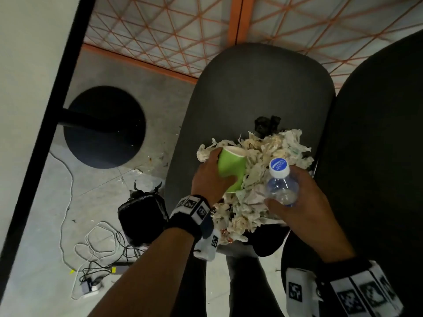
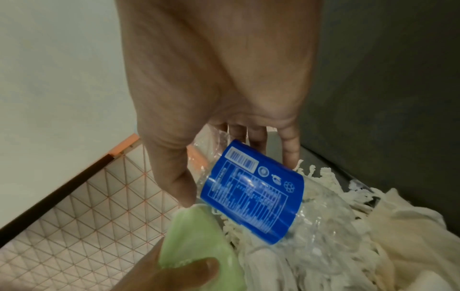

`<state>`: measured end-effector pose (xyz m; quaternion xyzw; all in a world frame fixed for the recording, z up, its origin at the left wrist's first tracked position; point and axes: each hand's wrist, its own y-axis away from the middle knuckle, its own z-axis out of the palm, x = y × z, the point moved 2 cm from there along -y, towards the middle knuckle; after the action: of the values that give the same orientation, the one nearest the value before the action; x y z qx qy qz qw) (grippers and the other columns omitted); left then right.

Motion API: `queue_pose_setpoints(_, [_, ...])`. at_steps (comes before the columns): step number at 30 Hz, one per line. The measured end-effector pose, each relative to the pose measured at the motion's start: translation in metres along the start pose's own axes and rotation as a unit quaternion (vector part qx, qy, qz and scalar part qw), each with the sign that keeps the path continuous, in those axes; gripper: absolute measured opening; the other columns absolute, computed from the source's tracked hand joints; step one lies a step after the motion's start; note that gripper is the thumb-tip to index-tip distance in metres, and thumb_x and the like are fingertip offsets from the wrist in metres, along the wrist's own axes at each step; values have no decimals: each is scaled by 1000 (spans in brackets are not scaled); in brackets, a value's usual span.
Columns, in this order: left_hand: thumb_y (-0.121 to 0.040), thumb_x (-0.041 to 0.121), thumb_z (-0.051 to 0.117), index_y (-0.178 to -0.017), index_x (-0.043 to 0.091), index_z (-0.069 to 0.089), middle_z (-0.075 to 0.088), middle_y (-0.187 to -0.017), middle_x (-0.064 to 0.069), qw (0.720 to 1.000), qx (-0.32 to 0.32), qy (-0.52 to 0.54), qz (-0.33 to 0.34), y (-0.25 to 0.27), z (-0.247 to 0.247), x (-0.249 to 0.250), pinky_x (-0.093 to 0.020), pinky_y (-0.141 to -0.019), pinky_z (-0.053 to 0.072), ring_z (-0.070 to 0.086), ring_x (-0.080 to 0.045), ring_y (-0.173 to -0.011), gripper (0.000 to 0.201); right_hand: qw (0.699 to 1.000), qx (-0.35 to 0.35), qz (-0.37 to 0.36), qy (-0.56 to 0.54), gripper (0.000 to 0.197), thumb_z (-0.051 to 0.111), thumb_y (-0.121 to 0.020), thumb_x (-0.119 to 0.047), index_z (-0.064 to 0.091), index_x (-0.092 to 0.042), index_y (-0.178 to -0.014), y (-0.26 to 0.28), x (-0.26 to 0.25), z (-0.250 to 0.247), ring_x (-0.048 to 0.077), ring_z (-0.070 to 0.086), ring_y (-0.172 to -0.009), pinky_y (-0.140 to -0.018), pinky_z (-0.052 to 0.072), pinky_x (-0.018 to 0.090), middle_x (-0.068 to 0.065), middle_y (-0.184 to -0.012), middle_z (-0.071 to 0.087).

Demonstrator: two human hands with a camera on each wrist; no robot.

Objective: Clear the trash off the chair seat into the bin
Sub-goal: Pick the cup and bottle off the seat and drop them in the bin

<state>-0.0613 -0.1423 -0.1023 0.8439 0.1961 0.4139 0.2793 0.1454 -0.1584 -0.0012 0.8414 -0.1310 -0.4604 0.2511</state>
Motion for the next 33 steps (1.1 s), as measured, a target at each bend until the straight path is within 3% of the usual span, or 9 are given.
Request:
queue_pose_setpoints(4, [-73, 23, 81, -133, 34, 37, 59, -115, 8, 987, 88, 136, 1, 58, -44, -3, -32, -81, 54, 61, -12, -98, 74, 999, -40, -12, -23, 68, 85, -65, -22, 48, -34, -121, 3, -19, -7, -2, 59, -106, -89, 48, 19, -14, -117, 62])
queue_pose_setpoints(7, [-79, 13, 75, -131, 36, 36, 59, -110, 14, 966, 130, 223, -18, 112, -73, -16, -22, -75, 51, 60, -2, -99, 69, 995, -95, -23, -29, 67, 84, -65, -26, 47, -37, -120, 9, -43, 7, -3, 61, -101, -85, 48, 21, -18, -113, 62])
queue_pose_setpoints(12, [-74, 21, 71, -141, 39, 27, 55, -119, 5, 944, 211, 244, -74, 188, -93, -68, -34, -79, 50, 59, -15, -97, 82, 979, -189, -70, -37, 72, 83, -67, -23, 39, -38, -123, 27, -72, 91, -14, 56, -102, -87, 44, 8, -28, -111, 56])
queue_pose_setpoints(16, [-68, 29, 65, -138, 45, 25, 59, -120, 1, 934, 244, 218, -143, 212, -86, -144, -42, -83, 53, 62, -25, -100, 82, 956, -280, -83, -13, 72, 81, -67, -19, 39, -29, -125, 40, -60, 189, -3, 58, -100, -82, 46, 9, -12, -116, 58])
queue_pose_setpoints(18, [-68, 30, 64, -136, 48, 24, 61, -119, -4, 927, 247, 214, -183, 215, -79, -189, -52, -86, 54, 62, -31, -100, 81, 949, -301, -87, 20, 72, 80, -67, -14, 39, -27, -124, 46, -47, 236, -9, 56, -89, -73, 40, -2, -14, -110, 56])
queue_pose_setpoints(20, [-70, 29, 64, -137, 46, 23, 62, -119, -5, 923, 244, 207, -211, 209, -73, -233, -49, -86, 53, 62, -32, -100, 81, 942, -316, -100, 44, 73, 79, -66, -10, 40, -25, -126, 48, -31, 282, -2, 53, -94, -77, 36, 1, -7, -120, 51])
queue_pose_setpoints(26, [-75, 19, 74, -141, 29, 23, 59, -114, -4, 933, 232, 155, -229, 149, -53, -351, -37, -78, 46, 62, -32, -97, 84, 935, -325, -98, 105, 76, 79, -61, -6, 45, -25, -126, 29, 40, 417, 21, 57, -108, -91, 51, 37, -5, -118, 49])
queue_pose_setpoints(31, [-63, 42, 67, -136, 34, 25, 58, -127, -13, 940, 200, 124, -245, 94, -34, -420, -51, -88, 52, 61, -39, -105, 85, 935, -340, -46, 89, 72, 76, -65, 5, 46, -9, -130, -7, 99, 495, 23, 58, -106, -80, 49, 19, 14, -127, 54])
queue_pose_setpoints(33, [-64, 47, 67, -139, 33, 23, 59, -130, -14, 942, 182, 118, -257, 74, -25, -441, -49, -90, 51, 61, -40, -109, 88, 936, -346, -6, 67, 79, 74, -66, 9, 41, -7, -135, -18, 114, 511, 25, 57, -110, -82, 47, 15, 17, -133, 50])
